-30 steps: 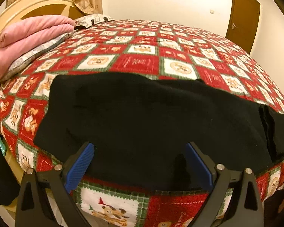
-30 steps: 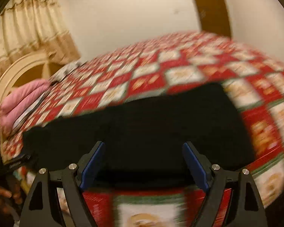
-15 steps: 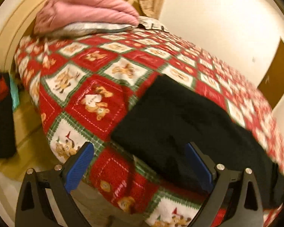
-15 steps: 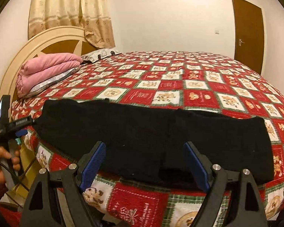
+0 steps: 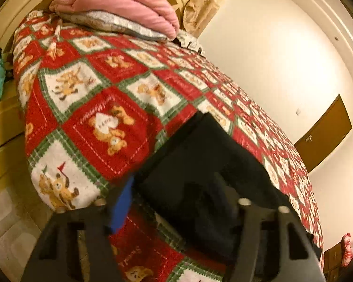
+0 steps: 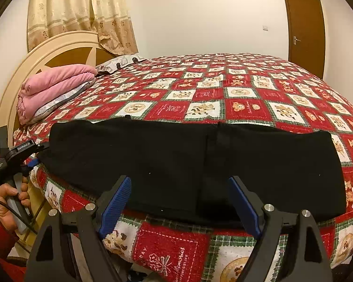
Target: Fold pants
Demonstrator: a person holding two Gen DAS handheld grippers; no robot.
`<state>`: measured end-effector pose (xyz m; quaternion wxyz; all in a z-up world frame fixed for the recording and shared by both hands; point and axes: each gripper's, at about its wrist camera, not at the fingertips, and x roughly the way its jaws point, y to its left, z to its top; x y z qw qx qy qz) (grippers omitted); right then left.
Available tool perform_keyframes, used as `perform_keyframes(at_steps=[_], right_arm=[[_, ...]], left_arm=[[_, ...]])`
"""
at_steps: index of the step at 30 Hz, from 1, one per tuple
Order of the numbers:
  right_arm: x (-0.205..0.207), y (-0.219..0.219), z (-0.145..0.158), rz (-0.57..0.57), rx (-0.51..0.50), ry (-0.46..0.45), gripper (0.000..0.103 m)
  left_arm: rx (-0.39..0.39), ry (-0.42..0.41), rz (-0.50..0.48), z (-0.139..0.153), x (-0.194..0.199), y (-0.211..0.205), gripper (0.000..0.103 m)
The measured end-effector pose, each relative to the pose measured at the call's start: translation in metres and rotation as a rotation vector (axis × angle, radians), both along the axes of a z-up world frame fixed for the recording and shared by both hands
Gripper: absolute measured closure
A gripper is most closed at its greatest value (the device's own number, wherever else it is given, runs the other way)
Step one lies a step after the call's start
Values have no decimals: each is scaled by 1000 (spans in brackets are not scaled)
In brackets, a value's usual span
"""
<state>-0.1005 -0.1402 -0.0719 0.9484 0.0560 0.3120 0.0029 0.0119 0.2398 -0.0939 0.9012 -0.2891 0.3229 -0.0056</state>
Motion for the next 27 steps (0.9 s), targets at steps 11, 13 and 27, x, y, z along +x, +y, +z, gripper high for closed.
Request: perform_keyframes(at_steps=[11, 13, 27], right_arm=[[2, -3, -1, -10, 12, 17, 17], [2, -4, -2, -10, 20, 17, 17], [-5, -60, 4, -147, 205, -5, 17]], left_arm=[[-34, 42, 27, -12, -5, 0, 43], [-45, 44, 29, -12, -4, 0, 47], [84, -112, -153, 53, -5, -33, 82]])
